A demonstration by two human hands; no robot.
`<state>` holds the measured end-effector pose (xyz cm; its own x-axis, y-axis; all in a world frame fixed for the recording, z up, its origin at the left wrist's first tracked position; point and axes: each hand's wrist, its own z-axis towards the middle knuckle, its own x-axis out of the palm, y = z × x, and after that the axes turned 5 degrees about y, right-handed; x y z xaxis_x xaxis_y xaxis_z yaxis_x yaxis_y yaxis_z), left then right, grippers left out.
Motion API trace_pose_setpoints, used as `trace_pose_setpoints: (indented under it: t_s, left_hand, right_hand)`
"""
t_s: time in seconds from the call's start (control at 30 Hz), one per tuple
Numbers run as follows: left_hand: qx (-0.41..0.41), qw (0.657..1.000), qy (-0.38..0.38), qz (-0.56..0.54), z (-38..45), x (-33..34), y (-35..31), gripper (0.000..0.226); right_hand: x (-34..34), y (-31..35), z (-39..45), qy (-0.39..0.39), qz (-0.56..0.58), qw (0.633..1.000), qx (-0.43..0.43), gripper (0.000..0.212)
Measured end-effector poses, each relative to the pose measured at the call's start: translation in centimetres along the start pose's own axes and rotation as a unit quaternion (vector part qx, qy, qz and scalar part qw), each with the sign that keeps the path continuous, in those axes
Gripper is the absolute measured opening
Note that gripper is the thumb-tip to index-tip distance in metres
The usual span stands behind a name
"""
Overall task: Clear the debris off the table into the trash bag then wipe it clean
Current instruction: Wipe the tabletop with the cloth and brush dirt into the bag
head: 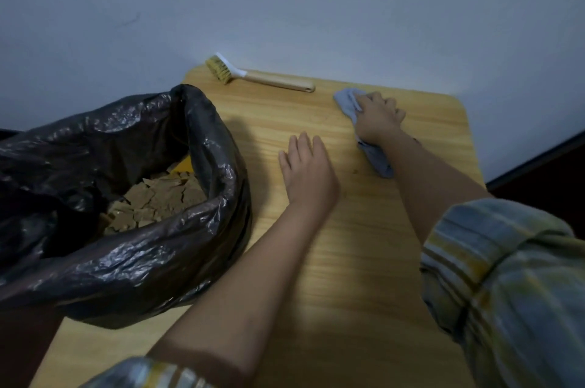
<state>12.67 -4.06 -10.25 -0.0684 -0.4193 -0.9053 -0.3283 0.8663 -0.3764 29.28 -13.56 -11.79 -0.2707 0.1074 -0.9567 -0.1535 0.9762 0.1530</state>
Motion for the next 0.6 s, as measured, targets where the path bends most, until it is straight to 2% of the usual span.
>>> trace_pose_setpoints:
  t_s: [0.07,0.13,0.2,0.3,0.37,0.47,0.6]
  left_hand:
    - [0.006,1.0,-0.01,0.011,0.8,-0.8,-1.5,0.064]
    - [0.007,0.999,0.005,0.03,1.9,-2.1,-2.8,0.062]
    - [0.021,0.996,0.007,0.089,3.3,-3.6,-3.7,0.052]
    - [0.063,0.977,0.005,0.203,6.3,-6.5,-4.4,0.039]
    - [0.083,0.963,0.022,0.256,8.5,-8.5,-4.9,0.036]
    - [0.107,0.941,0.054,0.316,11.6,-10.1,-5.1,0.035]
    - [0.134,0.899,0.091,0.406,15.4,-10.3,-4.6,0.037]
  right_hand:
    - [0.1,-0.6,-1.4,-0.001,-0.03,0.993,-0.111,0.042]
    - [-0.2,-1.3,-2.7,0.036,-0.03,0.977,-0.207,0.041]
    - [-1.5,-2.1,-3.6,0.046,0.022,0.968,-0.247,0.037]
    - [-3.7,-3.0,-3.1,-0.049,0.138,0.972,-0.186,0.032]
    - [-5.0,-3.7,-1.8,-0.087,0.154,0.976,-0.127,0.032]
    - [-5.3,-3.9,0.5,-0.058,0.122,0.987,-0.083,0.04]
    - [-4.0,-2.8,2.7,-0.057,0.081,0.989,-0.108,0.044]
